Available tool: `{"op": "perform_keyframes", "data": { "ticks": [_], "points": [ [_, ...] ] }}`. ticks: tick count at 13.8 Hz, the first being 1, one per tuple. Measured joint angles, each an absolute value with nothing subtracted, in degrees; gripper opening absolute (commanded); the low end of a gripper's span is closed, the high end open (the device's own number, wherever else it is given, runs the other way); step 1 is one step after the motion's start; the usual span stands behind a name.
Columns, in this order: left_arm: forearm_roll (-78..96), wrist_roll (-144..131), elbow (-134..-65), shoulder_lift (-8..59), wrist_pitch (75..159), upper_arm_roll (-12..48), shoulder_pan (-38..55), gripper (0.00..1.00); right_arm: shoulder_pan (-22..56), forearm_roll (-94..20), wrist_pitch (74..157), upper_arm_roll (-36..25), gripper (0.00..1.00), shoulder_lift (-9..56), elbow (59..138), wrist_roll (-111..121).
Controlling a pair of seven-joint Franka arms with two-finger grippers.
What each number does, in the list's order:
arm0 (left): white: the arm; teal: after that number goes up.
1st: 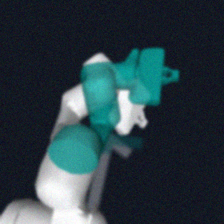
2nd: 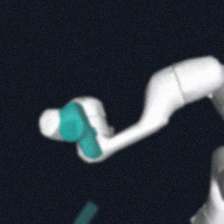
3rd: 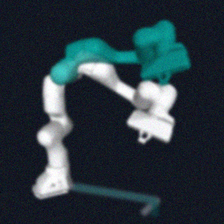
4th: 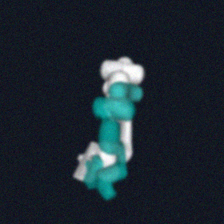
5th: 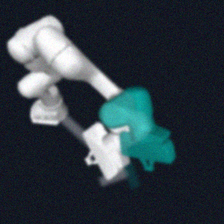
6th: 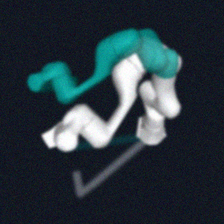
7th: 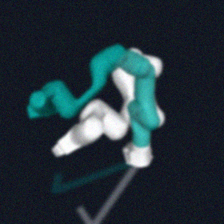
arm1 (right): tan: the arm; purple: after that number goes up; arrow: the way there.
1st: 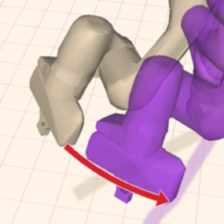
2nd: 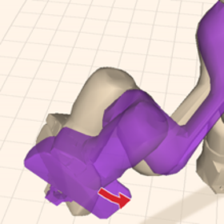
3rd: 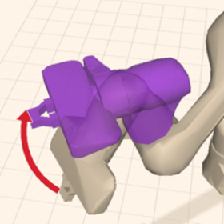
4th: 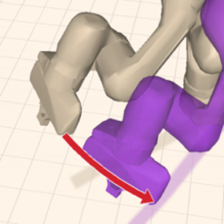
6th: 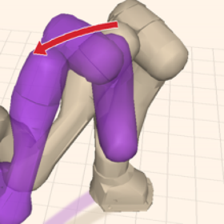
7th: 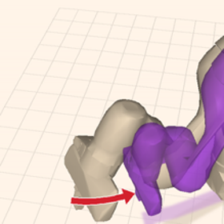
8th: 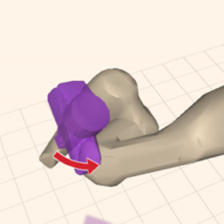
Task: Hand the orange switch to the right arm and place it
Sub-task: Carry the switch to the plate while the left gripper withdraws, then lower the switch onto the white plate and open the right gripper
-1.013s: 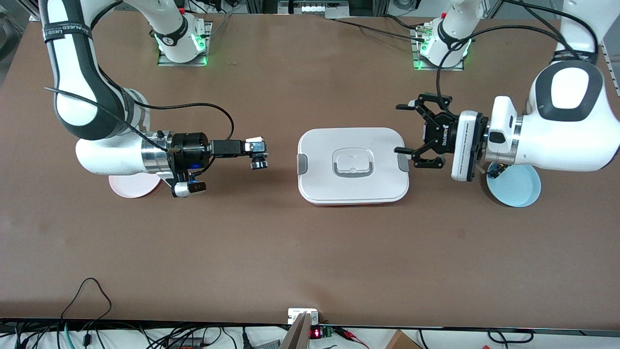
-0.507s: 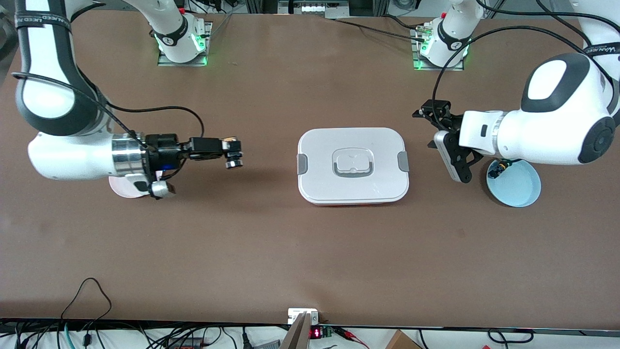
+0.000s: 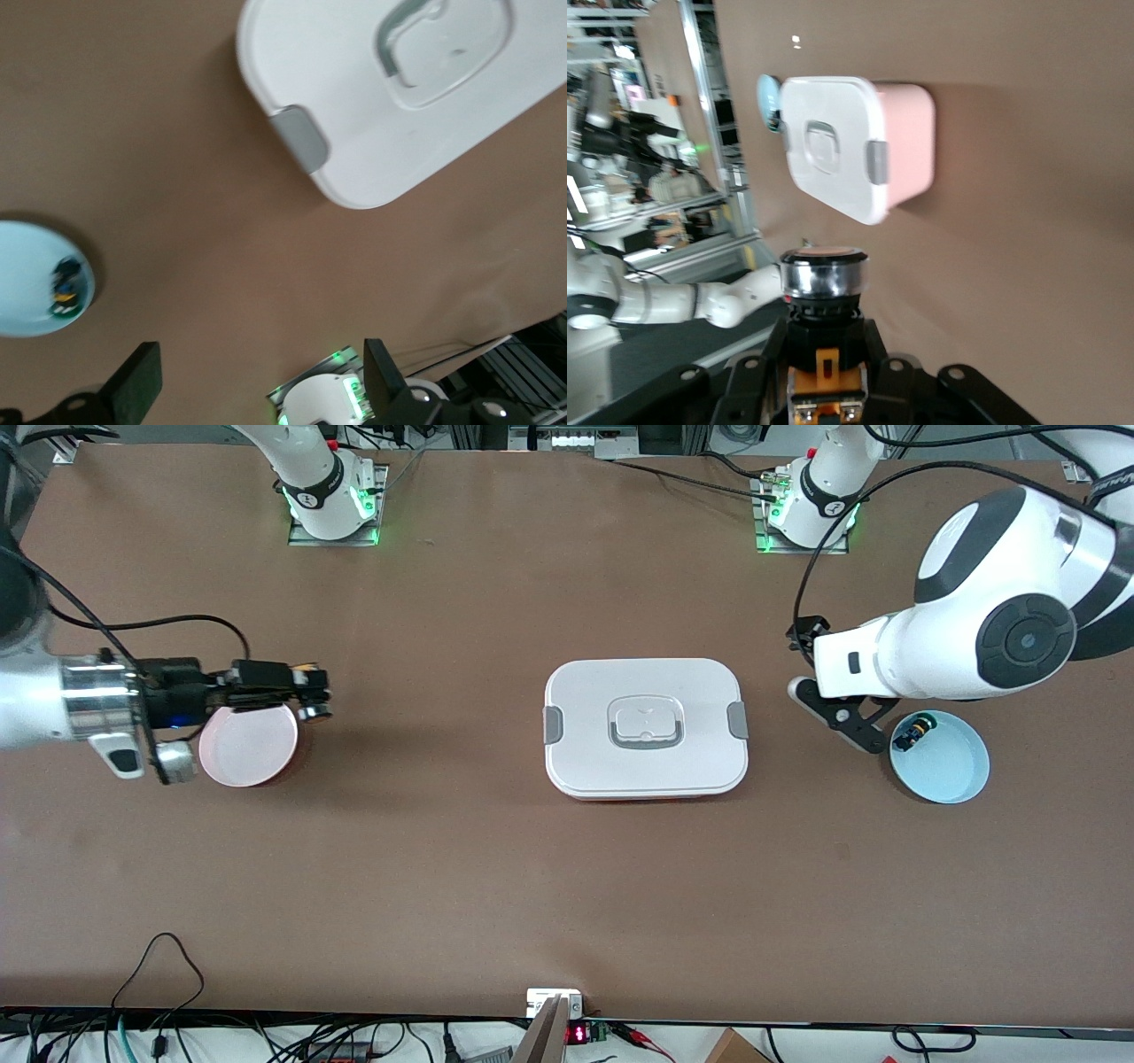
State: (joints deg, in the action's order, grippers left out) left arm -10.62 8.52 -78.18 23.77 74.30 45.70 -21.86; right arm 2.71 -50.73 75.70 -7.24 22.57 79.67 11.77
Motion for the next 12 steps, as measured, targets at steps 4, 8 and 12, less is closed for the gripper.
{"op": "perform_keyframes", "data": {
  "ticks": [4, 8, 12],
  "points": [
    [-16.0, 8.3, -73.4, 23.2, 72.6, 43.1, -22.2, 1.00, 2.8, -34.5, 75.1, -7.3, 0.00, 21.0, 76.5, 17.8],
    [-10.7, 8.1, -74.9, 17.6, 81.5, 26.6, -13.6, 1.00, 6.9, -16.3, 83.4, -7.2, 0.00, 17.2, 79.7, 22.7],
    [-3.4, 6.7, -82.2, 10.7, 85.9, 10.5, -2.5, 1.00, 8.3, -5.5, 98.9, -7.3, 0.00, 12.6, 94.6, 24.4]
  ]
}}
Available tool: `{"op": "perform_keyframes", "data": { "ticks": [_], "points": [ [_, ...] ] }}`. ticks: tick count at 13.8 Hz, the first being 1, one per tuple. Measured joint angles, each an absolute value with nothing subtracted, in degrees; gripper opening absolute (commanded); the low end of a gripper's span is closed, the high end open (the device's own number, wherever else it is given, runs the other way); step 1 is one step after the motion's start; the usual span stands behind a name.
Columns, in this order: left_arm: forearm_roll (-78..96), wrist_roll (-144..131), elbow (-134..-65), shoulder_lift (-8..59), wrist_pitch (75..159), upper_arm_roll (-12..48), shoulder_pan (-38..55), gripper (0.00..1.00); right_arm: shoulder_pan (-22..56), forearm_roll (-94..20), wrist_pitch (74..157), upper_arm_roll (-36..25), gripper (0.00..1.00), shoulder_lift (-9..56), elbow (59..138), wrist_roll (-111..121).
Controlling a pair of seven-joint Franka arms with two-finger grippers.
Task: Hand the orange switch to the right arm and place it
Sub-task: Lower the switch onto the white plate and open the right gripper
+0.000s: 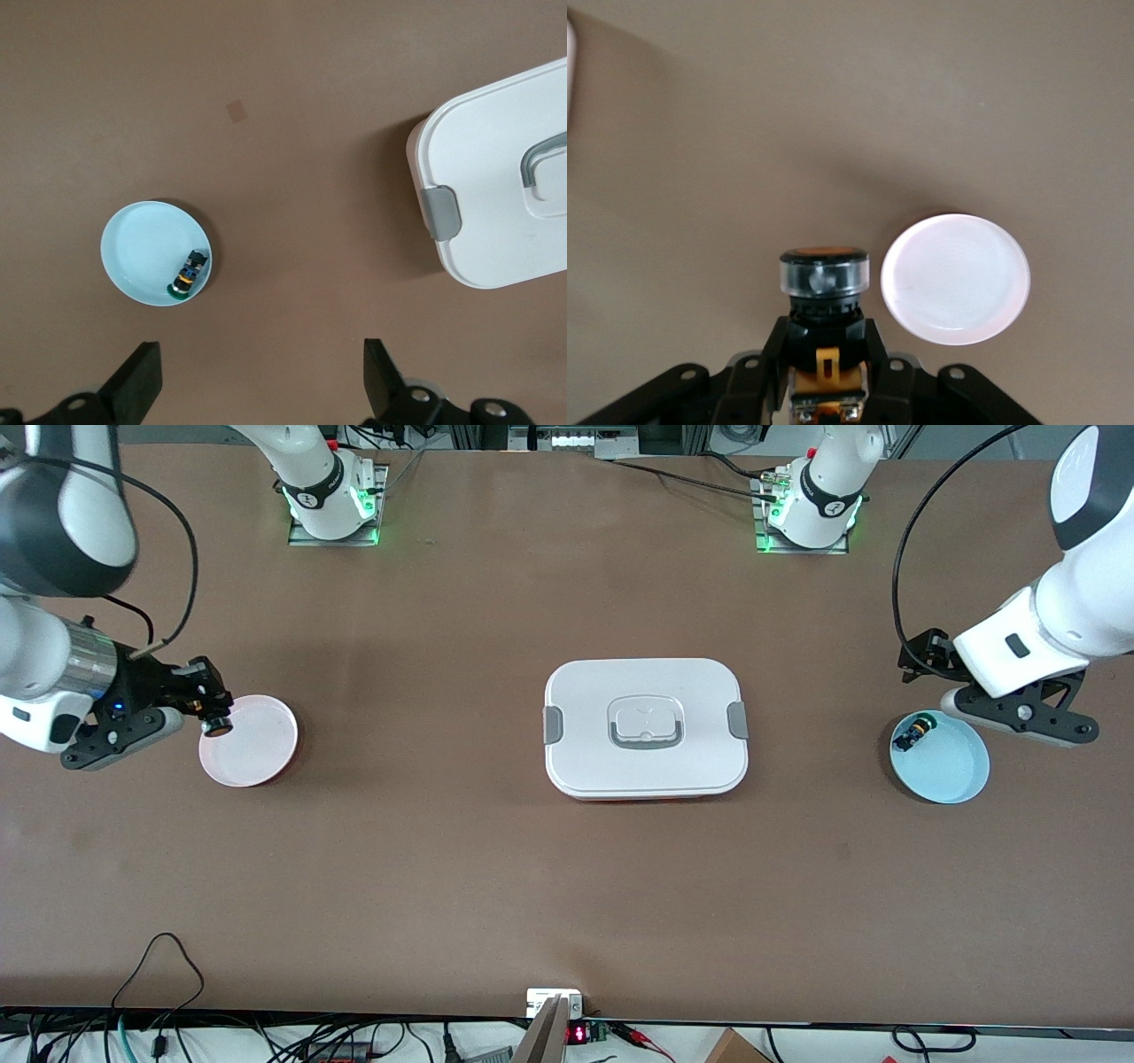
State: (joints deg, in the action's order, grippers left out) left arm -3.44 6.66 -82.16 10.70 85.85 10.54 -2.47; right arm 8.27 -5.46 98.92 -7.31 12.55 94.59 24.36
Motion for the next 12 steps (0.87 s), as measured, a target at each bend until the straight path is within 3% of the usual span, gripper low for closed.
{"op": "perform_keyframes", "data": {
  "ticks": [4, 12],
  "points": [
    [-0.8, 4.5, -92.8, 3.8, 96.3, 1.9, 2.1, 1.00, 8.3, -0.4, 115.6, -7.6, 0.00, 12.0, 108.9, 23.6],
    [-2.0, -3.0, -94.6, -0.1, 90.3, 0.7, 5.5, 1.00, 8.2, 0.3, 136.7, -10.5, 0.00, 12.4, 128.1, 19.9]
  ]
}}
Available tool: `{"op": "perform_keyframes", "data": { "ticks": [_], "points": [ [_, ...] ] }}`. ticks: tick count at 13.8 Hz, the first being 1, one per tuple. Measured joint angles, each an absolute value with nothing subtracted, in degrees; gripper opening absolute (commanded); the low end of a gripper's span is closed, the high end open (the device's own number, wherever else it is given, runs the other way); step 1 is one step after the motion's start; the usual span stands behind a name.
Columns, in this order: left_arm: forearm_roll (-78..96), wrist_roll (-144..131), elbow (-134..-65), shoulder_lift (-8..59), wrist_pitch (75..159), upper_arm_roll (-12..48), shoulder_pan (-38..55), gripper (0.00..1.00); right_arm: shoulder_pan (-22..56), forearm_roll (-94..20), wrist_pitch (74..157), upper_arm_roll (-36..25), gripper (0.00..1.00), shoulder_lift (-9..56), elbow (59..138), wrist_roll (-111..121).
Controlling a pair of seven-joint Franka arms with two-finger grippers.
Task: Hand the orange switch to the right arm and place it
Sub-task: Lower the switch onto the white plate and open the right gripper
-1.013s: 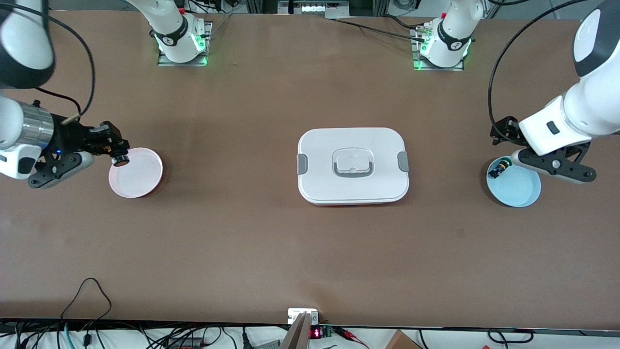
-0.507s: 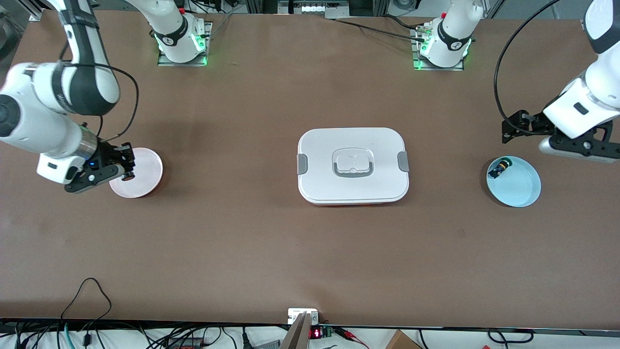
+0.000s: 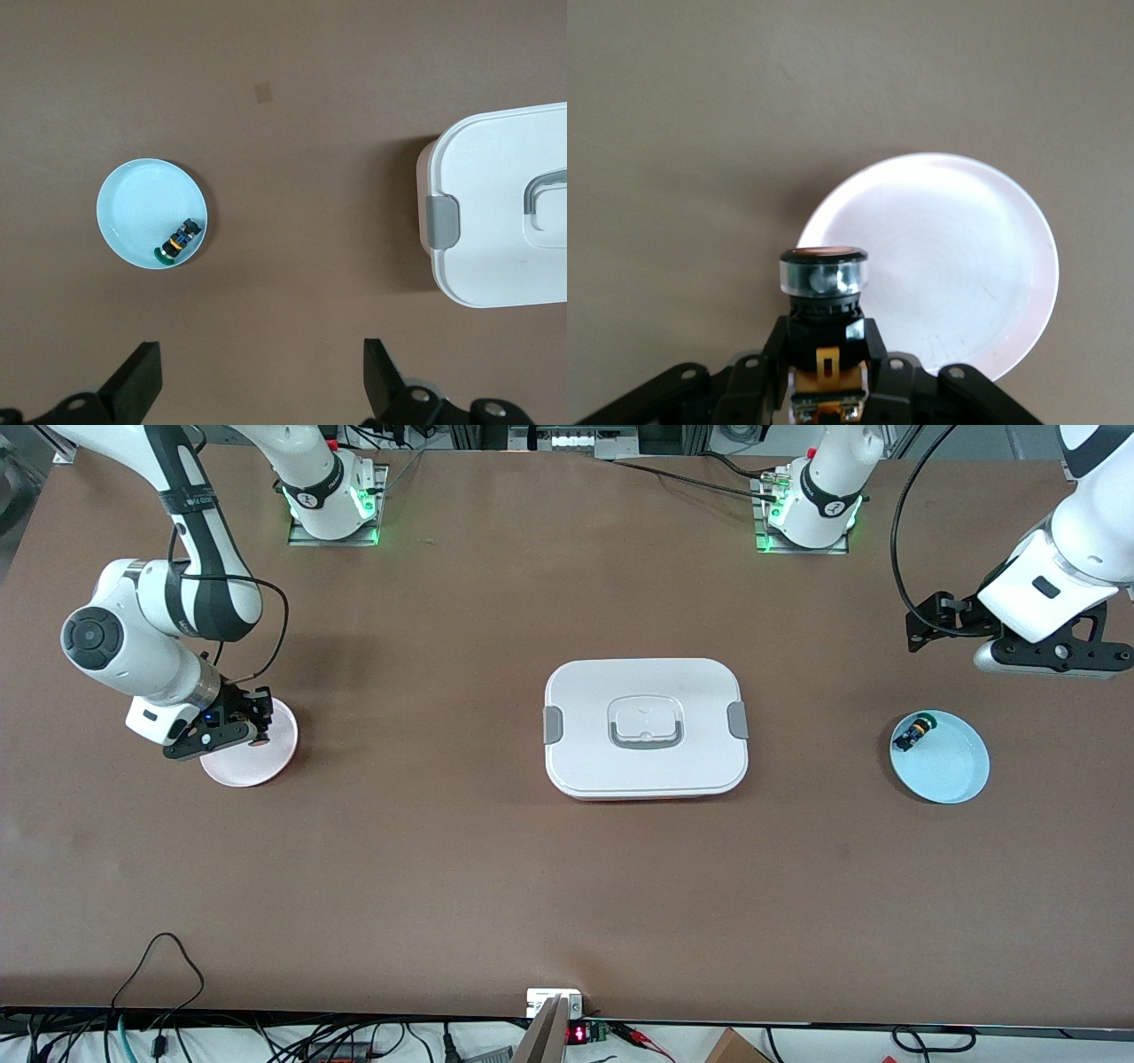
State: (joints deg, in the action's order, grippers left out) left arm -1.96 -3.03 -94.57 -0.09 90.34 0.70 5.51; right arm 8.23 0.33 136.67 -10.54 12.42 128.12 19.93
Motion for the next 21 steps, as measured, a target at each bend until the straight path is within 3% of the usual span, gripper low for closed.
{"op": "perform_keyframes", "data": {
  "ticks": [8, 17, 18, 19, 20, 21],
  "points": [
    [-1.9, -3.1, -94.6, 0.0, 90.4, 0.9, 5.7, 1.00, 6.7, 0.3, 144.3, -12.1, 0.04, 18.7, 129.5, 19.5],
    [-1.0, -3.2, -94.5, 0.3, 90.4, 0.8, 5.5, 1.00, 6.7, 0.3, 147.2, -12.1, 0.32, 21.6, 129.6, 19.1],
    [-1.0, -3.2, -94.5, 0.3, 90.4, 0.8, 5.5, 1.00, 6.7, 0.3, 147.2, -12.1, 0.45, 21.6, 129.6, 19.1],
    [-1.0, -3.2, -94.5, 0.3, 90.4, 0.7, 5.5, 1.00, 6.7, 0.3, 147.2, -12.1, 0.78, 21.6, 129.6, 19.1],
    [-1.0, -3.2, -94.5, 0.3, 90.4, 0.7, 5.5, 1.00, 6.7, 0.3, 147.2, -12.1, 0.96, 21.6, 129.6, 19.1],
    [-1.0, -3.2, -94.5, 0.4, 90.4, 0.7, 5.5, 1.00, 6.7, 0.3, 147.2, -12.1, 1.00, 21.5, 129.5, 19.1]
  ]
}}
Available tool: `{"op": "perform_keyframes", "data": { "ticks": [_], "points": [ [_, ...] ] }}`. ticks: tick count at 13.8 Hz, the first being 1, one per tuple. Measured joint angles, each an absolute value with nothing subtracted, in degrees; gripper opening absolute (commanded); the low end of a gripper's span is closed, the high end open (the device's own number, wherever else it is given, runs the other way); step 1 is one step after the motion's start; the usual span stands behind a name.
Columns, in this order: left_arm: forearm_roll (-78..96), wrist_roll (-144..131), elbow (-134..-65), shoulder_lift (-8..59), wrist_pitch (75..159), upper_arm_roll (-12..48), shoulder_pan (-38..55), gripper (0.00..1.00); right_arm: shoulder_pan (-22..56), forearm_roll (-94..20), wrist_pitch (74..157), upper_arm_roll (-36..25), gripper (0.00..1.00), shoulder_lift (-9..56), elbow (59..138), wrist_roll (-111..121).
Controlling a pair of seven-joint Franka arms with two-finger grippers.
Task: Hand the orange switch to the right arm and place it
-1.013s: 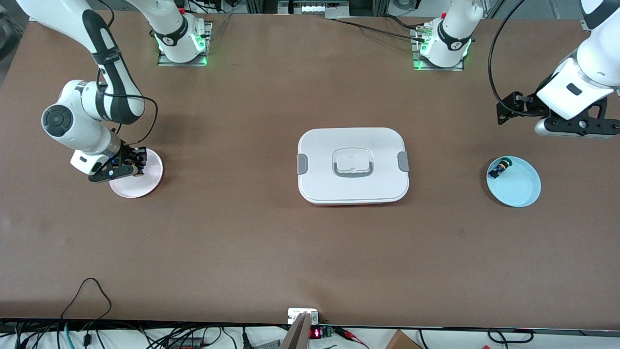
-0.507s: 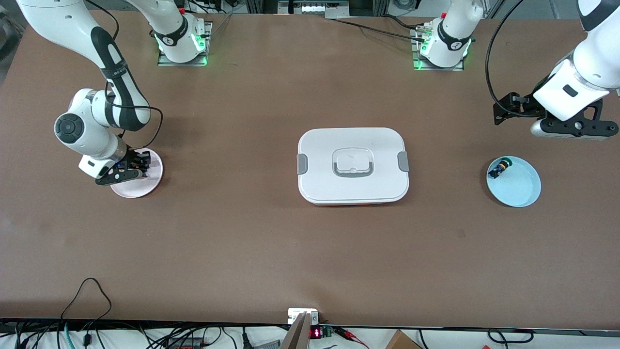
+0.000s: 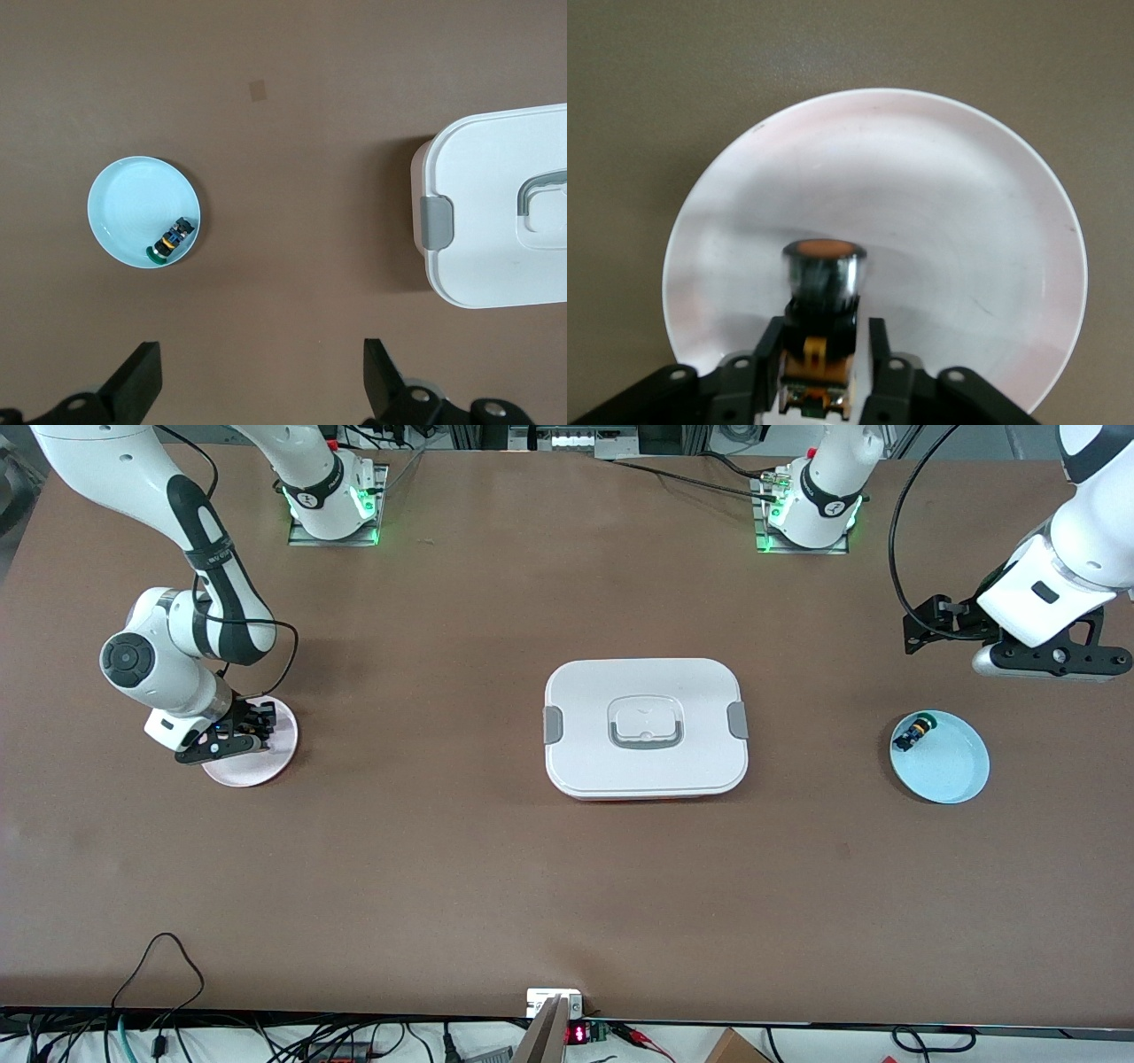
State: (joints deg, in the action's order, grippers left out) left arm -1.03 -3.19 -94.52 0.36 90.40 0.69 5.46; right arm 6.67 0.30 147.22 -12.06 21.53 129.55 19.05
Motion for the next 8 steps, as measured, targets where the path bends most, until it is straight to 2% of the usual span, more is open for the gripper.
{"op": "perform_keyframes", "data": {
  "ticks": [4, 8],
  "points": [
    [-1.0, -3.2, -94.5, 0.4, 90.4, 0.7, 5.4, 1.00, 6.7, 0.3, 146.7, -12.1, 1.00, 20.9, 129.3, 18.9],
    [-1.0, -3.2, -94.5, 0.4, 90.4, 0.7, 5.3, 1.00, 6.8, 0.3, 141.7, -12.1, 1.00, 15.6, 127.3, 18.9]
  ]
}}
